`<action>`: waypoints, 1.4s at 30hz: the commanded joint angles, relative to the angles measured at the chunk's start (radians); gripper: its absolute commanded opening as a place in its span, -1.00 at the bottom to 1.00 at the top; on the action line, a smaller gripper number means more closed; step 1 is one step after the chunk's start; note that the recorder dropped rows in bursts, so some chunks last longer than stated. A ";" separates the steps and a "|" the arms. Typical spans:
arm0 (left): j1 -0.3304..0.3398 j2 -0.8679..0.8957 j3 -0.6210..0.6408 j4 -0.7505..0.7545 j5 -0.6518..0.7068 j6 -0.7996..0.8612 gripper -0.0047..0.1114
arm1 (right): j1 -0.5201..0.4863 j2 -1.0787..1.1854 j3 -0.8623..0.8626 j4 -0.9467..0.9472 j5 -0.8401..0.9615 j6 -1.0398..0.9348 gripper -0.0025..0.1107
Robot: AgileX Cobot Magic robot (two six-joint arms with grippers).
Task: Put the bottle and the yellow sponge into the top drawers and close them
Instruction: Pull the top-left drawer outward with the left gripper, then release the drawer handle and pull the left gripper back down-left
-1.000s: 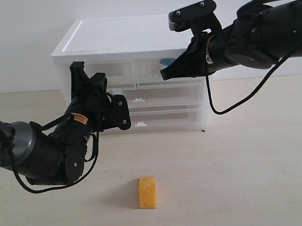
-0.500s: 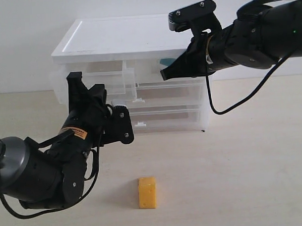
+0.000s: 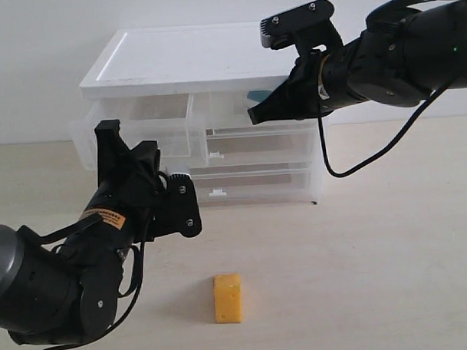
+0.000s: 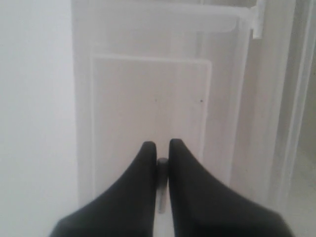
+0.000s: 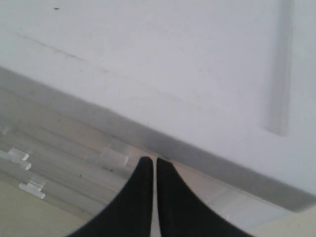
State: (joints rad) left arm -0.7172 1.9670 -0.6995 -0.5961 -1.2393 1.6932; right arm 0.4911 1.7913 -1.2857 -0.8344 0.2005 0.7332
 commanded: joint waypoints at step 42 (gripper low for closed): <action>-0.131 -0.068 0.087 -0.159 0.018 0.006 -0.85 | -0.003 -0.003 -0.012 -0.007 0.007 -0.010 -0.96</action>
State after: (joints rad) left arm -0.8377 1.9044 -0.6226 -0.7435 -1.2344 1.7130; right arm 0.4911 1.7913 -1.2857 -0.8344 0.2044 0.7332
